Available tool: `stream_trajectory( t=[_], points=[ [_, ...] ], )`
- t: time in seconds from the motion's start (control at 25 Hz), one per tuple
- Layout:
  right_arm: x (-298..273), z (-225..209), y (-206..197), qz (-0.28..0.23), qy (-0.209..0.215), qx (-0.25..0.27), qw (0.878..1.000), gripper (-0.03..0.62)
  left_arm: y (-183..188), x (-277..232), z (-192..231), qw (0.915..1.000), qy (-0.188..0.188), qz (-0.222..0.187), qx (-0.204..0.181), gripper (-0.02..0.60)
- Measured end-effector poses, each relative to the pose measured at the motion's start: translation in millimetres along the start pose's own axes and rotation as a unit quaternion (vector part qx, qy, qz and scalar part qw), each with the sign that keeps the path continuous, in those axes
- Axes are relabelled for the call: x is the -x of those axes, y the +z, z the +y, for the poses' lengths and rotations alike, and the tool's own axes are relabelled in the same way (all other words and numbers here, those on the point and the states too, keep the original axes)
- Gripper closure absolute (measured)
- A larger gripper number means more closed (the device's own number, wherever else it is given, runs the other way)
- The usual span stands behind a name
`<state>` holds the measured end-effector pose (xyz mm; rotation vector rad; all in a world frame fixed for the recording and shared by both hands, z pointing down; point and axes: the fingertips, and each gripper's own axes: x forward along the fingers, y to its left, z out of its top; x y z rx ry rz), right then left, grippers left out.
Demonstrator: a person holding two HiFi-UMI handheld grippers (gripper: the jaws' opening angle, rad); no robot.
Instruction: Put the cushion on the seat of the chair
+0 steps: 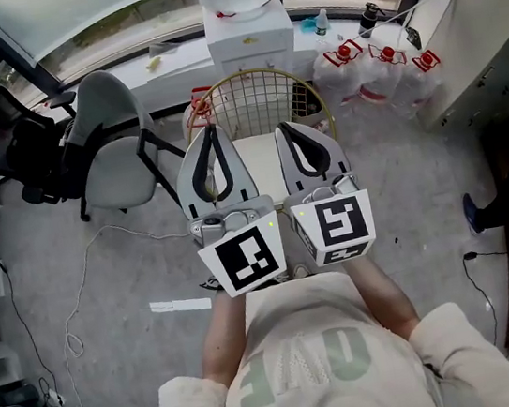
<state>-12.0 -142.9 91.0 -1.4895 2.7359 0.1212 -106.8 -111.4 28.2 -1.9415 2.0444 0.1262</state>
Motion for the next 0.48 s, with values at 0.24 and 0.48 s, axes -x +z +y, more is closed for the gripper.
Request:
stream_trajectory(
  t=[0.24, 0.48],
  points=[
    [0.5, -0.8, 3.7, -0.004, -0.003, 0.001, 1.0, 0.58, 0.8, -2.4, -1.8, 0.9999, -0.01, -0.002, 0.004, 0.568],
    [1.7, 0.7, 0.2, 0.004, -0.002, -0.001, 1.0, 0.58, -2.3, -3.4, -0.6, 0.9998, -0.01, 0.004, 0.019, 0.568]
  ],
)
